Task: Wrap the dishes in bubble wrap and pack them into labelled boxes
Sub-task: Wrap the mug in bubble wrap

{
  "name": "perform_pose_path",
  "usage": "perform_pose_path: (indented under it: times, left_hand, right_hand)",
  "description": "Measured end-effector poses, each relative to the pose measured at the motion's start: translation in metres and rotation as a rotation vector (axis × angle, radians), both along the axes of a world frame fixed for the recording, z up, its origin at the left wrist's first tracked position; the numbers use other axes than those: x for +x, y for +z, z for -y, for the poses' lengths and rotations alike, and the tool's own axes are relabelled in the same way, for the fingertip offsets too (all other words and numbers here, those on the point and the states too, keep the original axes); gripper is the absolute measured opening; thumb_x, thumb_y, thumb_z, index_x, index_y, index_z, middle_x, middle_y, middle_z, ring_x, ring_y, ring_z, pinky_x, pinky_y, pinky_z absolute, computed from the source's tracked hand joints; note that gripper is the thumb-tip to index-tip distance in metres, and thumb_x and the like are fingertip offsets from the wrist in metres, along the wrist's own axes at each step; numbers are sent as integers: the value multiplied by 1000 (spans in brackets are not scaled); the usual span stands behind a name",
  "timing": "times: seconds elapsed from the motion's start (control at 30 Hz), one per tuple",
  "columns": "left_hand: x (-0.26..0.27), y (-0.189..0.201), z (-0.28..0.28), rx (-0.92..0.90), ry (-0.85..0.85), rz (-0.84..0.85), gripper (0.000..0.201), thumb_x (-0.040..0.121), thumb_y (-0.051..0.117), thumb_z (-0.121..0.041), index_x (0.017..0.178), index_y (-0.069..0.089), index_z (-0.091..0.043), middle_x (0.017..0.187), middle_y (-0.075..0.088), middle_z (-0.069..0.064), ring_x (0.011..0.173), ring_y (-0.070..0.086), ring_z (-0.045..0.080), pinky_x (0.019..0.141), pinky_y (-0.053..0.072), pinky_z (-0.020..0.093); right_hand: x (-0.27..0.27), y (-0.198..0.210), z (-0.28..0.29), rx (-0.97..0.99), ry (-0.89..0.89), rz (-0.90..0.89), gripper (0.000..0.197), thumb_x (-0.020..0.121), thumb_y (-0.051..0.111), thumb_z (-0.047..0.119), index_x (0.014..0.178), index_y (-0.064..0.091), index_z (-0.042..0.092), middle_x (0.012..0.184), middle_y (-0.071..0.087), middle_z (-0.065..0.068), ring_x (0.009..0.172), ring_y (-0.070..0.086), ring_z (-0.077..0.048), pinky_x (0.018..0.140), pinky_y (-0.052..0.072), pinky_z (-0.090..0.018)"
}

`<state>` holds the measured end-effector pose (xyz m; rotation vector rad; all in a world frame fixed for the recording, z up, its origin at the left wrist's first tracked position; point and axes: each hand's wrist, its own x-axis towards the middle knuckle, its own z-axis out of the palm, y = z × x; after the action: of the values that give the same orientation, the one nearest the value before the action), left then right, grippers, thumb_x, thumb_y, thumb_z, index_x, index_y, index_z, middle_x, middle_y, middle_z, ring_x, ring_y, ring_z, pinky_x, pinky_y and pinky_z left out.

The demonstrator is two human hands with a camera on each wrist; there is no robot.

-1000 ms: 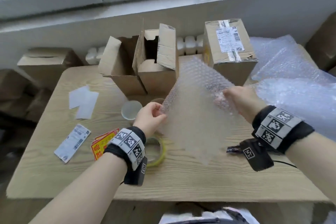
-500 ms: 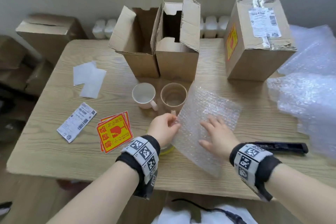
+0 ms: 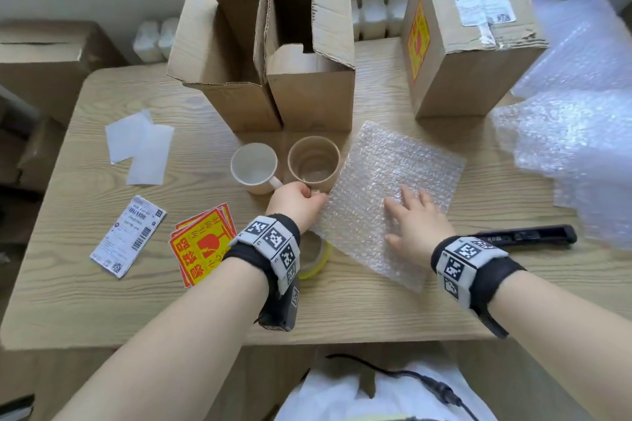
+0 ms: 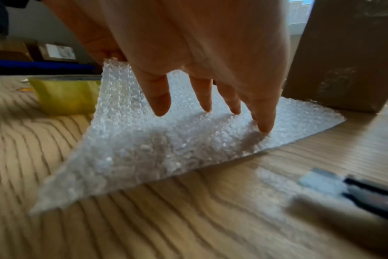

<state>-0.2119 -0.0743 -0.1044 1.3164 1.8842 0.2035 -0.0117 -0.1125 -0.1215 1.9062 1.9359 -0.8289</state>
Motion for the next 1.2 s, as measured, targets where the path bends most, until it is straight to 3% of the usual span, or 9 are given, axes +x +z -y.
perform_pose_path:
  times: [0.1,0.2,0.4,0.53,0.73,0.87,1.03,1.1,1.2]
  left_hand:
    - [-3,1,0,83,59,112,35,88,59,-36,86,63,-1,84,65,17,87,63,33,82,53,39]
    - [-11,6,1,164,109,188,50,76,55,-47,84,64,1,87,69,21,88,65,34,84,53,51]
    - [-11,38,10,320,-35,164,31,92,57,-28,80,59,0,74,60,13,72,56,25,70,46,36]
    - [13,39,13,265,-94,258,18,90,60,-28,77,61,-15,80,66,4,82,63,20,80,53,39]
    - [50,5,20,73,-34,389,22,73,57,-43,73,60,-21,93,70,16,95,65,31,90,50,52]
    - [58,-15,25,37,-44,386,23,72,55,-43,69,54,-21,89,66,19,96,63,35,91,49,54]
    - [62,-18,31,10,-95,303,25,92,56,-20,89,56,5,86,59,15,87,61,34,87,49,55]
    - [63,-15,33,14,-130,262,21,94,54,-19,85,54,0,92,62,15,86,60,34,84,50,49]
    - [64,-11,33,20,-185,182,23,96,51,-20,75,44,-14,72,49,0,70,49,18,64,39,31]
  right_hand:
    - [3,0,2,3,9,-3,73,91,53,38,150,10,31,159,-9,-3,146,-6,-30,117,8,-45]
    - [7,-2,1,-2,48,6,81,88,58,38,151,7,32,159,-11,-3,145,-8,-30,117,7,-43]
    - [12,-7,-8,16,99,5,85,86,63,37,150,7,34,159,-9,-1,146,-7,-29,117,8,-43]
    - [14,-7,-8,59,65,-99,82,84,66,32,149,16,34,159,-4,1,146,-3,-23,117,8,-39]
    - [41,-2,-10,290,-445,-349,60,87,60,14,142,37,11,147,35,-11,136,30,-22,111,22,-30]
    - [60,-6,-18,239,-787,-465,62,85,62,15,141,36,9,134,44,-13,117,48,-24,95,41,-31]
    - [67,-11,-38,157,-986,-580,76,77,74,19,140,34,5,125,53,-12,110,57,-29,97,48,-44]
    - [67,-10,-40,143,-958,-584,65,76,76,19,131,47,3,116,60,-10,105,60,-27,95,49,-42]
    - [60,-2,-43,181,-894,-680,13,78,71,7,91,67,6,93,68,-10,89,63,-25,87,51,-38]
